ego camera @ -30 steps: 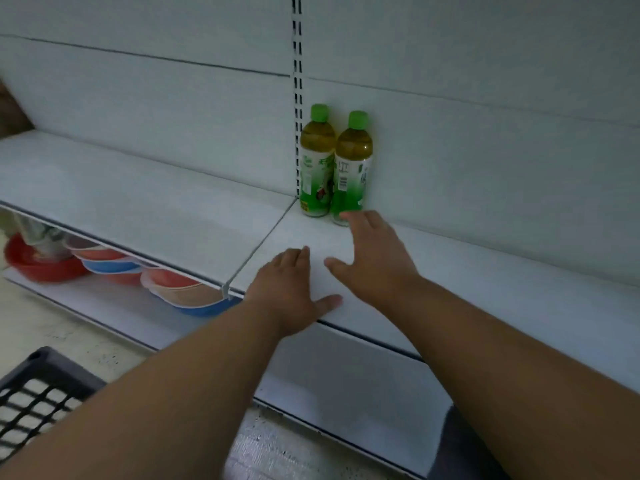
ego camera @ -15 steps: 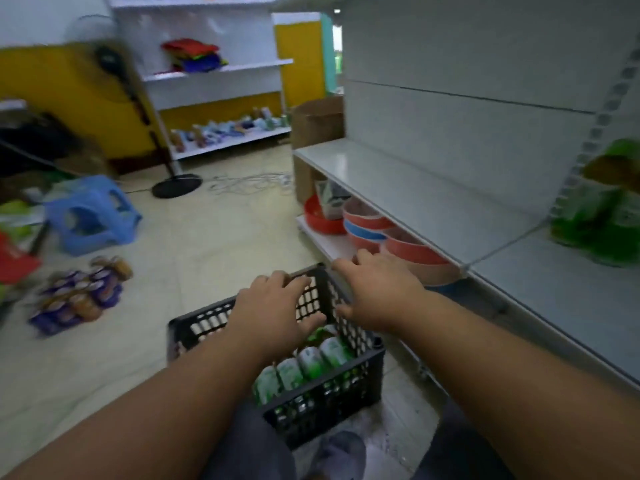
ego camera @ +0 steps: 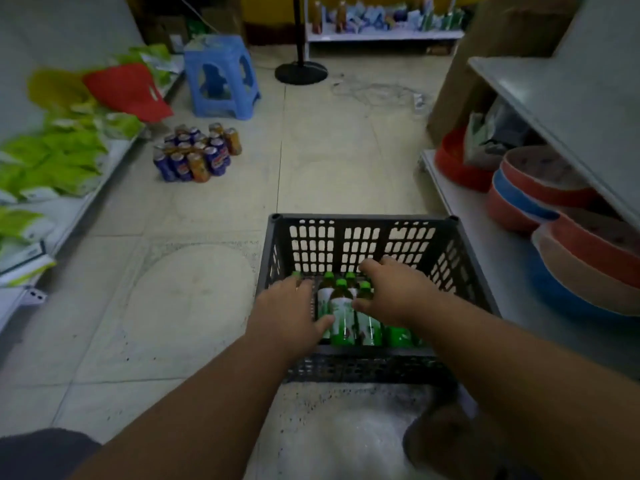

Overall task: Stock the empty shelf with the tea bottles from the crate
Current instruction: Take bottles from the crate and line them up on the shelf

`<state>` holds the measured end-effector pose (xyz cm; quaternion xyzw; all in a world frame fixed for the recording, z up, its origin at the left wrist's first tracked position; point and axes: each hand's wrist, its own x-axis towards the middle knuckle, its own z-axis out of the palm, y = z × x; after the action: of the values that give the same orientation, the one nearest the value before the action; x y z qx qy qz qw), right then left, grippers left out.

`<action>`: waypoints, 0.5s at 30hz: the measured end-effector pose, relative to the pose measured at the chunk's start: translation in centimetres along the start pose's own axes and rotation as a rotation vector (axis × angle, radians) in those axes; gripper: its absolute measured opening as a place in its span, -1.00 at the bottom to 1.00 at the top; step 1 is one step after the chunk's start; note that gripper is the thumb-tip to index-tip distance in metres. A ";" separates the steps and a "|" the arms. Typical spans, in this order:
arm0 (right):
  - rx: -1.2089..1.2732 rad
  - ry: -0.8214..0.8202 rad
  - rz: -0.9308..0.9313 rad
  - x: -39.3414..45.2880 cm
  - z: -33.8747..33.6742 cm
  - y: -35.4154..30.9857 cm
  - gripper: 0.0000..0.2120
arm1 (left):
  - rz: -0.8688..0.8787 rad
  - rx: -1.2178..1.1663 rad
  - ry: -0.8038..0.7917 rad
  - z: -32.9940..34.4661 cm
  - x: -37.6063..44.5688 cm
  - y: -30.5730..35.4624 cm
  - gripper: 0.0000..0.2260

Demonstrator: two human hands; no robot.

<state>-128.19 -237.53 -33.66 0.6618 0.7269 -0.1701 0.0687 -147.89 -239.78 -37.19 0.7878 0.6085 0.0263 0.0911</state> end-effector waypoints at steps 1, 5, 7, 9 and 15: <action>0.018 -0.035 0.011 1.3 1.3 0.3 -0.32 | -0.020 -0.034 -0.020 1.6 0.4 -0.5 -0.31; 0.112 -0.140 0.083 6.4 6.2 1.4 -0.21 | -0.101 -0.096 -0.097 7.6 2.2 -2.4 -0.14; 0.187 -0.157 0.117 8.6 8.4 1.8 -0.26 | -0.109 -0.073 -0.133 9.7 2.8 -2.7 -0.09; 0.260 -0.178 0.152 10.4 10.5 2.0 -0.29 | -0.110 -0.017 -0.138 10.9 2.9 -2.8 -0.09; 0.306 -0.279 0.256 15.5 15.8 1.8 -0.16 | -0.140 -0.010 -0.131 11.5 3.0 -2.8 -0.14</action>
<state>-130.16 -228.23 -53.71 0.7214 0.5862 -0.3579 0.0886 -148.02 -237.48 -49.14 0.7428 0.6549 -0.0289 0.1363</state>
